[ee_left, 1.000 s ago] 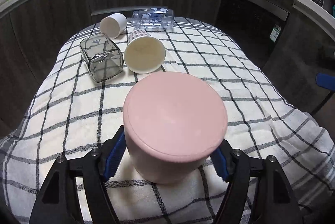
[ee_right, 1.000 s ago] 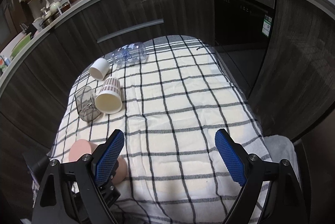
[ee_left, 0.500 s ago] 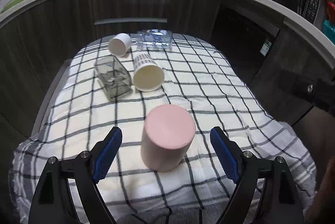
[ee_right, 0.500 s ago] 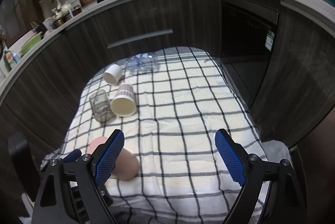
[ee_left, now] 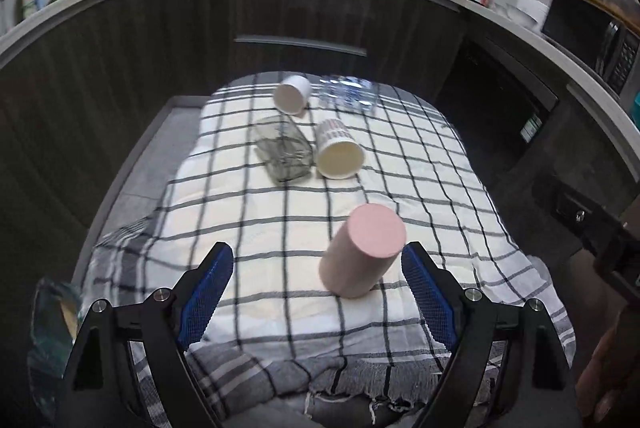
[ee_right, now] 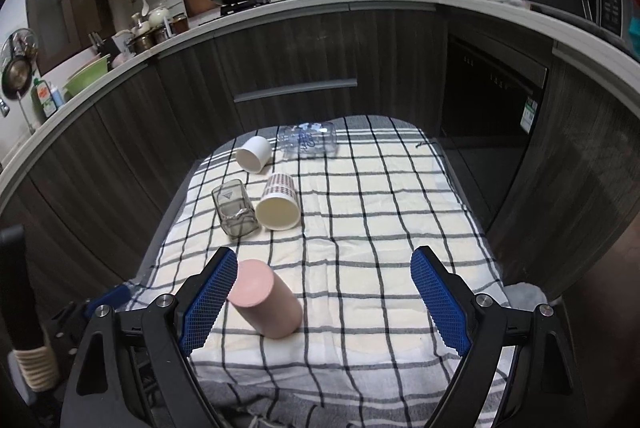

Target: Flip cup upside down

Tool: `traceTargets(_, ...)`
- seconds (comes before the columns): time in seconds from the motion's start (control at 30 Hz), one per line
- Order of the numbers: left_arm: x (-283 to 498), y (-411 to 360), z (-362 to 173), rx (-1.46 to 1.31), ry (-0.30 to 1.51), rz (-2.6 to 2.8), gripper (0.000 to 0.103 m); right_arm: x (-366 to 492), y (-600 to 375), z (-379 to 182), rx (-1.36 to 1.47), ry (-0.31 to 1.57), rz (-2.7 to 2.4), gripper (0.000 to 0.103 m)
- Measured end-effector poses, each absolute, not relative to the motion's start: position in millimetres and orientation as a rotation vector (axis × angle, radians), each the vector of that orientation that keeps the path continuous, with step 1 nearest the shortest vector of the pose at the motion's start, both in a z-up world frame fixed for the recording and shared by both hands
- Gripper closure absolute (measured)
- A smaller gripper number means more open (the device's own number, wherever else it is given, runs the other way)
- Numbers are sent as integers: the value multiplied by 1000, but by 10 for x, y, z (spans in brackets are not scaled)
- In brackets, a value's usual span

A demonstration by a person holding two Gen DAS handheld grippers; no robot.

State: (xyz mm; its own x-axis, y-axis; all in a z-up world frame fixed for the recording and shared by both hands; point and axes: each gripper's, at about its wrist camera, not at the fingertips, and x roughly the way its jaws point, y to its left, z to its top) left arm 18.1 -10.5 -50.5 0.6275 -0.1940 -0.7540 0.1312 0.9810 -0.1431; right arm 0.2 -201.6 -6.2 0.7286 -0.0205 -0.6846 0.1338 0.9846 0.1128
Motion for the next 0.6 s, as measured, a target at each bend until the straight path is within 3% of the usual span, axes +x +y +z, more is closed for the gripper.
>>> traceTargets(0.6, -166, 131, -218, -95, 805, -83, 16, -345, -1818, 213, 94, 674, -141, 14)
